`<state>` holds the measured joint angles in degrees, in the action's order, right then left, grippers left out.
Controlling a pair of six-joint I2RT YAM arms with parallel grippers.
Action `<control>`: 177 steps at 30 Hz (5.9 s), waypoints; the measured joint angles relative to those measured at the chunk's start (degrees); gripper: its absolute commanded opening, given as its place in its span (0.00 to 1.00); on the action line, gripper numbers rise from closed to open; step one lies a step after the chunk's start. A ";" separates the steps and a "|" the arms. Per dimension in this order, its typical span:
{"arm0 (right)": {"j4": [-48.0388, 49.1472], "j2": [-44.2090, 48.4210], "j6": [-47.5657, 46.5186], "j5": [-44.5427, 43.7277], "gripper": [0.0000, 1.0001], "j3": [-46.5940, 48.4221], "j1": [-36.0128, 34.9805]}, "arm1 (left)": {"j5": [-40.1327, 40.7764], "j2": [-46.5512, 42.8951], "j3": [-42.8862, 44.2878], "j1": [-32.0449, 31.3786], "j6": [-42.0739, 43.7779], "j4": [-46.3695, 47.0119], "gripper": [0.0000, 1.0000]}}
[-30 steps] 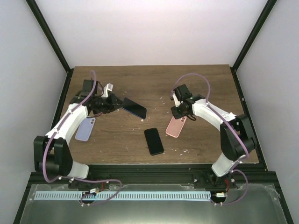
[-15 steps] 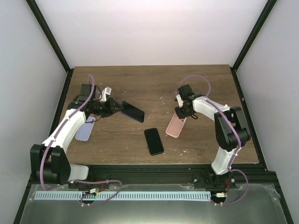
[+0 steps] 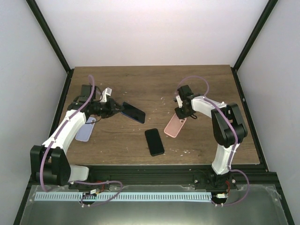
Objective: Put the phone into the phone case
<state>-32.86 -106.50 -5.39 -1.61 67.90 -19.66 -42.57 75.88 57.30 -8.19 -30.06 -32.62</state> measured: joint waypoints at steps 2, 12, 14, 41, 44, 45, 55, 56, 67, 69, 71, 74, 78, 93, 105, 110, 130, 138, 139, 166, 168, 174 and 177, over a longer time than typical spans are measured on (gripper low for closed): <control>0.00 0.00 0.04 0.00 0.06 0.00 0.00 | 0.02 -0.07 -0.02 0.00 -0.04 0.00 0.00; -0.52 0.04 4.68 3.19 0.01 0.81 0.04 | -0.11 -0.09 0.00 0.00 -3.08 3.28 0.00; 0.22 0.04 8.59 6.40 0.01 1.29 0.04 | 0.02 0.13 0.00 0.00 -3.91 4.28 0.00; 9.70 -1.20 37.42 15.32 0.23 -1.29 -7.43 | -0.74 15.78 -4.44 -3.15 -14.36 26.77 0.00; 11.28 0.35 38.77 17.44 0.25 -3.76 -7.43 | -0.74 16.79 -5.27 -3.80 -15.21 28.57 0.00; 11.98 0.96 39.15 18.18 0.28 -4.48 -7.37 | -0.59 17.07 -5.55 -4.13 -15.41 29.18 0.00; 20.33 9.20 40.74 21.86 0.55 -13.16 -4.74 | 0.20 21.49 -9.35 -6.34 -18.23 38.91 0.00; 21.00 9.77 40.79 22.14 0.55 -13.79 -4.59 | 0.07 21.94 -9.44 -6.47 -18.43 40.06 0.00; 27.04 9.03 40.50 26.14 0.49 -15.10 -4.02 | 0.24 25.20 -9.46 -7.76 -19.32 46.07 0.04; 27.34 8.00 40.54 26.40 0.49 -15.13 -4.02 | 0.24 25.53 -9.46 -7.93 -19.26 46.51 0.03; 27.32 7.13 40.57 26.29 0.49 -15.15 -4.02 | -0.09 26.12 -9.22 -8.00 -19.08 46.86 0.03; 26.95 6.73 40.50 25.38 0.53 -15.15 -4.00 | -0.83 27.17 -8.41 -8.00 -18.29 46.75 0.03; 26.91 6.73 40.19 24.24 0.55 -15.15 -3.52 | -1.77 28.17 -6.80 -8.00 -16.76 45.62 0.02; 31.76 0.52 32.46 29.97 0.53 -12.63 -2.16 | -2.12 28.65 -3.13 -7.98 -11.02 38.18 0.02; 34.95 -0.48 33.07 32.00 0.51 -12.98 -1.64 | -1.38 30.84 -1.31 -8.83 -11.08 37.53 0.07; 35.50 -0.48 33.55 32.20 0.50 -13.25 -1.51 | -1.14 32.41 -1.20 -9.86 -11.98 39.04 0.08; 36.63 -0.55 34.88 33.92 0.48 -14.05 -1.64 | 6.36 33.77 0.42 -12.63 -8.98 31.06 0.42; 36.92 1.22 35.47 35.04 0.47 -16.96 -2.05 | 11.56 31.91 3.17 -13.09 -5.64 22.80 0.51; 37.18 1.68 35.74 35.34 0.46 -17.70 -2.08 | 12.13 31.54 3.21 -13.11 -5.51 22.08 0.52; 36.20 5.90 39.52 34.12 0.51 -20.70 -14.91 | 18.16 22.51 -4.15 -12.72 -7.43 18.45 0.42; 34.01 7.19 38.05 32.63 0.53 -20.00 -14.23 | 17.40 22.51 -4.83 -12.39 -7.96 19.87 0.42; 30.53 7.45 33.00 29.57 0.56 -13.70 -11.63 | 16.74 23.12 -5.46 -11.26 -9.20 22.23 0.36; 30.36 6.16 31.32 28.85 0.56 -10.03 -10.62 | 16.79 24.61 -5.44 -10.88 -9.49 23.52 0.30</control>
<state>-2.50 -100.33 25.93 27.24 57.87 -30.28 -25.78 100.49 51.86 -19.07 -39.55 -9.10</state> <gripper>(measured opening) 0.562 0.358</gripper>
